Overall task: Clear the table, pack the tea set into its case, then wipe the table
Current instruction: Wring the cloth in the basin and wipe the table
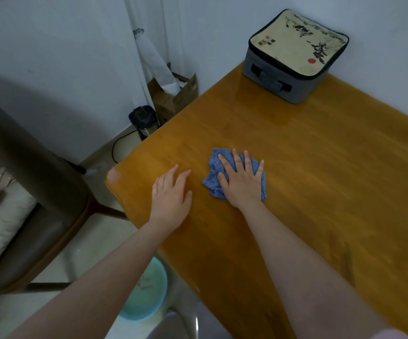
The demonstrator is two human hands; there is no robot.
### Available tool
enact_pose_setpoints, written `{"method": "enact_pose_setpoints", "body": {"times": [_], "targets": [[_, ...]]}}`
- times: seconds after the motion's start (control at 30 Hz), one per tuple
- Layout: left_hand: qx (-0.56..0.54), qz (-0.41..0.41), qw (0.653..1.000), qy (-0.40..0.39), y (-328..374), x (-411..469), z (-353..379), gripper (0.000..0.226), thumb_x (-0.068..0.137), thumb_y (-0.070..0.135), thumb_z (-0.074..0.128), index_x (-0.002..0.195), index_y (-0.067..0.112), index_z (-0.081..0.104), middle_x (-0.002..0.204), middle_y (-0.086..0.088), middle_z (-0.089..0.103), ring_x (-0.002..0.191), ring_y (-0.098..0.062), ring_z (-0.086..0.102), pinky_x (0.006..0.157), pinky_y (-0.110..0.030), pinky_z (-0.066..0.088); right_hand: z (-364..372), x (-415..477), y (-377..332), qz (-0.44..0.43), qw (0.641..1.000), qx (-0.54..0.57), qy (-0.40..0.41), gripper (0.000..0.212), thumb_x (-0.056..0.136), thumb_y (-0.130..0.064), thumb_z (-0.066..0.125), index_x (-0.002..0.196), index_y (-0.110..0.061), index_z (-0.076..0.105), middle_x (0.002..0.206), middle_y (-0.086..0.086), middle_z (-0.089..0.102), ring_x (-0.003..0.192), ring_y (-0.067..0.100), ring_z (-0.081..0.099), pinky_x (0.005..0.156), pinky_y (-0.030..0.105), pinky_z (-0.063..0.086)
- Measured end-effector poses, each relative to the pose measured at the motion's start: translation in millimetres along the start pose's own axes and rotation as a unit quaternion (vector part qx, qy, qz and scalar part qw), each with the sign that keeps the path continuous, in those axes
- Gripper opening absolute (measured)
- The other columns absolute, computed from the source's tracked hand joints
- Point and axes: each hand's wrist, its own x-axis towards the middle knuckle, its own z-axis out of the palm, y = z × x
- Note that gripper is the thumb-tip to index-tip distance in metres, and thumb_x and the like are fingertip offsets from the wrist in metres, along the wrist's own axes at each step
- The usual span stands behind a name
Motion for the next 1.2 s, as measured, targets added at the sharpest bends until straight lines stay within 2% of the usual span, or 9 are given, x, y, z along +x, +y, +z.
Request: {"method": "enact_pose_setpoints", "body": {"times": [0.27,0.63,0.77,0.87,1.2], "targets": [[-0.017,-0.010,1.000,0.020,7.9,-24.3,6.2,0.048,0.099,0.030,0.044,0.146,0.031,0.033,0.157,0.000,0.021,0.144,-0.024,0.016,0.119,-0.046,0.012,-5.5,-0.4,4.1,-0.034,0.999,0.005,-0.026,0.054,0.100,-0.055,0.012,0.152,-0.044,0.001,0.163,-0.005,-0.006,0.148,0.024,-0.015,0.113,0.062,-0.011],[-0.014,-0.036,0.999,0.013,10.4,-71.4,13.6,0.048,0.099,0.033,0.045,0.146,0.030,0.035,0.157,-0.002,0.022,0.144,-0.025,0.018,0.118,-0.046,0.013,11.3,-85.8,-12.7,-0.062,0.998,-0.007,-0.023,0.056,0.099,-0.059,0.014,0.151,-0.046,-0.004,0.163,-0.004,-0.008,0.149,0.026,-0.014,0.113,0.064,-0.010],[-0.019,-0.034,0.999,0.004,7.9,-96.5,14.5,0.049,0.098,0.034,0.045,0.146,0.030,0.035,0.158,-0.002,0.021,0.144,-0.025,0.017,0.118,-0.046,0.012,18.5,-121.7,-14.9,-0.072,0.997,-0.016,-0.024,0.058,0.094,-0.062,0.003,0.150,-0.049,-0.006,0.163,-0.005,-0.005,0.149,0.026,-0.010,0.113,0.064,-0.008],[-0.026,-0.011,1.000,0.013,7.2,-115.5,13.2,0.048,0.097,0.032,0.047,0.144,0.029,0.038,0.156,-0.002,0.024,0.143,-0.025,0.020,0.118,-0.046,0.014,23.3,-148.1,-13.9,-0.067,0.997,-0.021,-0.021,0.062,0.089,-0.062,-0.005,0.150,-0.048,-0.008,0.163,-0.006,-0.005,0.149,0.026,-0.010,0.113,0.063,-0.010],[-0.019,0.029,0.999,0.002,17.8,-169.2,5.3,0.049,0.099,0.032,0.045,0.146,0.030,0.033,0.158,-0.002,0.019,0.144,-0.026,0.017,0.119,-0.044,0.011,35.8,-244.2,12.6,-0.016,0.999,-0.027,-0.006,0.059,0.092,-0.063,-0.002,0.149,-0.049,-0.007,0.163,-0.007,-0.003,0.150,0.025,-0.008,0.114,0.063,-0.007]]}}
